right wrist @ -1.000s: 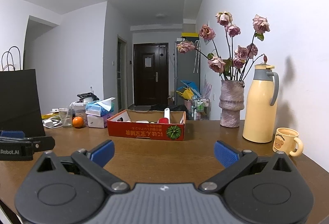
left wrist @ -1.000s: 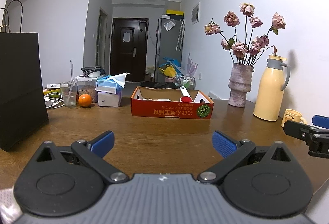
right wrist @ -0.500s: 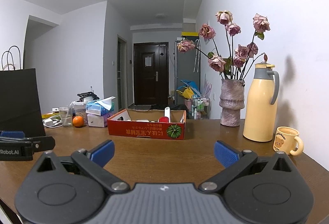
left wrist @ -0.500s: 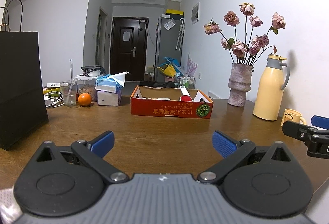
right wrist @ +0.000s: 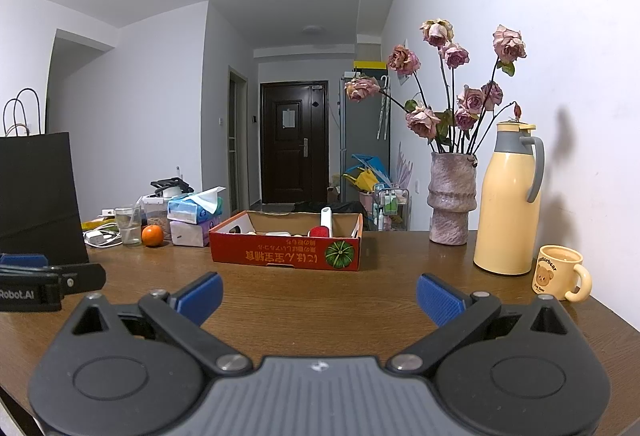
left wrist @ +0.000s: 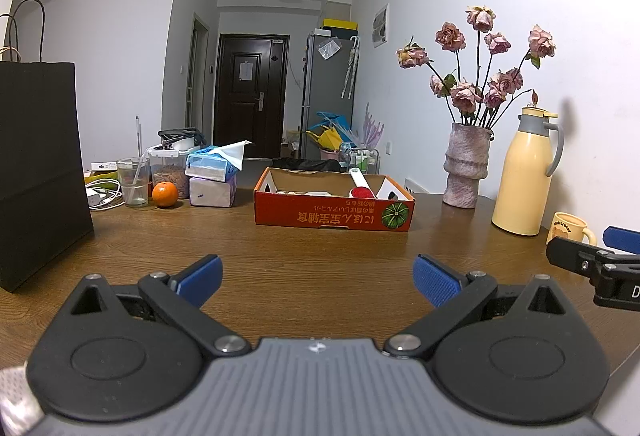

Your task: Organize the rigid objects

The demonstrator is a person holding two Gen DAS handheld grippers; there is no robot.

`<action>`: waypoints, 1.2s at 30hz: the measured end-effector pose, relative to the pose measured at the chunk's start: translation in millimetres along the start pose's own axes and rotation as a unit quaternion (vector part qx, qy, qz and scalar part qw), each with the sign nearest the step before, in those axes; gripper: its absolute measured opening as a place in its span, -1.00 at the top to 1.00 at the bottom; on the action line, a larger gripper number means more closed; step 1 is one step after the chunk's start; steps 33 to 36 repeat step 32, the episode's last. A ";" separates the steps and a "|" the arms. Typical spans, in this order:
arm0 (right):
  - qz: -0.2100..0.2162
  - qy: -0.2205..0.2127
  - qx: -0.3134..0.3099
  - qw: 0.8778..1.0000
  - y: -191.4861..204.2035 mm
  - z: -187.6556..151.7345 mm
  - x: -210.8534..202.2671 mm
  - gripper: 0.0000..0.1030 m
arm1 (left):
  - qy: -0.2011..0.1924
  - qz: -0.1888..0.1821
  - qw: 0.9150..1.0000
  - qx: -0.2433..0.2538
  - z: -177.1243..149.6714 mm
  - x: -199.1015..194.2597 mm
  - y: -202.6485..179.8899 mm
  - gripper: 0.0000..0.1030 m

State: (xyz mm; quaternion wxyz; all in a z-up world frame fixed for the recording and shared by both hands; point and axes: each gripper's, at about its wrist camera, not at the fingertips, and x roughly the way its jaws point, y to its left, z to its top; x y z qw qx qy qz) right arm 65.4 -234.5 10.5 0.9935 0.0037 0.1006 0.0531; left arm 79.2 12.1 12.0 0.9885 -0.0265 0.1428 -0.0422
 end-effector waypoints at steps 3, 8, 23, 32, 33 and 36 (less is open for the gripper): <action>0.000 0.000 0.000 1.000 -0.3 0.4 1.2 -1.00 | 0.000 0.000 1.000 0.000 0.0 0.0 0.1 -1.00; 0.000 0.000 0.000 1.000 -0.2 0.5 1.0 -1.00 | 0.000 0.000 1.000 0.000 0.0 -0.2 0.2 -1.00; 0.001 0.002 0.000 1.000 3.1 -2.9 0.9 -1.00 | 0.001 0.001 1.000 -0.003 -0.1 0.0 0.5 -1.00; 0.001 0.004 0.000 1.000 4.3 -5.7 1.4 -1.00 | -0.001 -0.006 1.000 -0.006 0.8 2.4 1.8 -1.00; 0.001 0.004 0.000 1.000 4.3 -5.7 1.4 -1.00 | -0.001 -0.006 1.000 -0.006 0.8 2.4 1.8 -1.00; 0.001 0.004 0.000 1.000 4.3 -5.7 1.4 -1.00 | -0.001 -0.006 1.000 -0.006 0.8 2.4 1.8 -1.00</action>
